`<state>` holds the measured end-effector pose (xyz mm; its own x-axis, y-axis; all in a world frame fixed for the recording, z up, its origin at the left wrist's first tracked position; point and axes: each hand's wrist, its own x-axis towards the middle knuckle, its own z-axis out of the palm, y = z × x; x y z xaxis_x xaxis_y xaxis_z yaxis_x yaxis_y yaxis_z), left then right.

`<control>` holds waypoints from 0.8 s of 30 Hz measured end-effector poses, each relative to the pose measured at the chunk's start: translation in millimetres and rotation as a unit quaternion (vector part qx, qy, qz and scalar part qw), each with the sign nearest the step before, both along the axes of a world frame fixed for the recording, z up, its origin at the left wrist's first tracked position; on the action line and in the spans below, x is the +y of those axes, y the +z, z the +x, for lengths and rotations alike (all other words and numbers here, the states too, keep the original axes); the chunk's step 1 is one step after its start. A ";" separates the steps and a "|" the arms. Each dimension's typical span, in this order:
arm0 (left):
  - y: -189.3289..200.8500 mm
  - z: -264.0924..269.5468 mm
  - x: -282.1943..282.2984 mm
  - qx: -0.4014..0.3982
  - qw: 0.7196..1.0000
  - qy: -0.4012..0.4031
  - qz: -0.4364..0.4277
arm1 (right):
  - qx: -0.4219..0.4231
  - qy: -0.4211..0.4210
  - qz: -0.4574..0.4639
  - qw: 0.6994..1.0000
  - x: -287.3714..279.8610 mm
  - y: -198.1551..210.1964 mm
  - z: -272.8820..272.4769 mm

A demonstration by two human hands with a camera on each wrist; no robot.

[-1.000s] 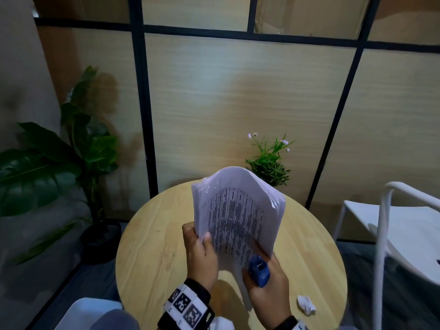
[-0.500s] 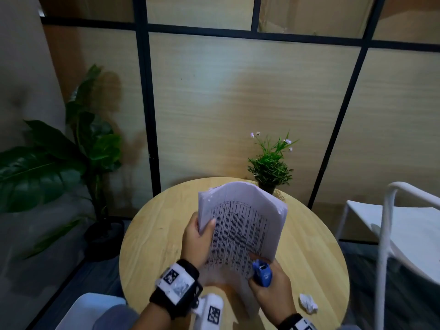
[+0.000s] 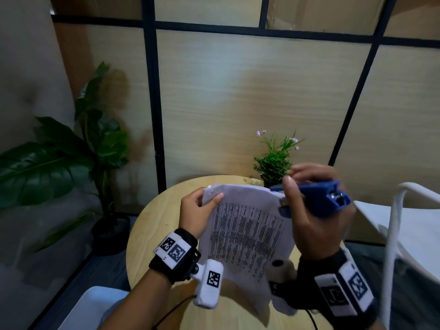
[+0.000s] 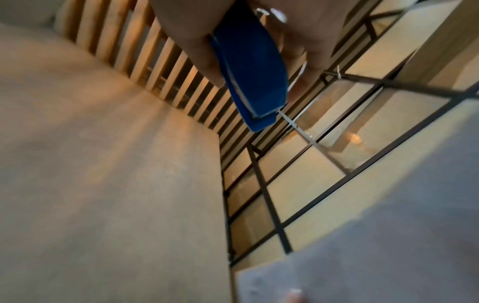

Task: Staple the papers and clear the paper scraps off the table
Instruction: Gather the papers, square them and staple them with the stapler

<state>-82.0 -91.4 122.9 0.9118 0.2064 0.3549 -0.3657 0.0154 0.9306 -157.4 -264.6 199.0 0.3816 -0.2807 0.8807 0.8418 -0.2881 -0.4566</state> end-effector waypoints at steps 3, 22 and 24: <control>0.1 -1.3 -1.6 -0.007 1.000 -0.003 -0.007 | 0.098 0.144 0.092 0.980 33.4 8.6 12.6; 11.7 2.1 0.4 0.089 0.949 -0.114 -0.281 | 0.092 -0.062 -0.244 0.963 88.5 -20.6 85.7; 14.0 2.9 1.3 0.118 0.938 -0.122 -0.301 | 0.103 -0.073 -0.262 0.957 93.5 -21.3 89.2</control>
<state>-79.1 -90.1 136.9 0.9966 0.0797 0.0221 -0.0670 0.6209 0.7810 -68.2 -171.1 177.6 0.5520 0.1147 0.8259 0.6832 -0.6301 -0.3691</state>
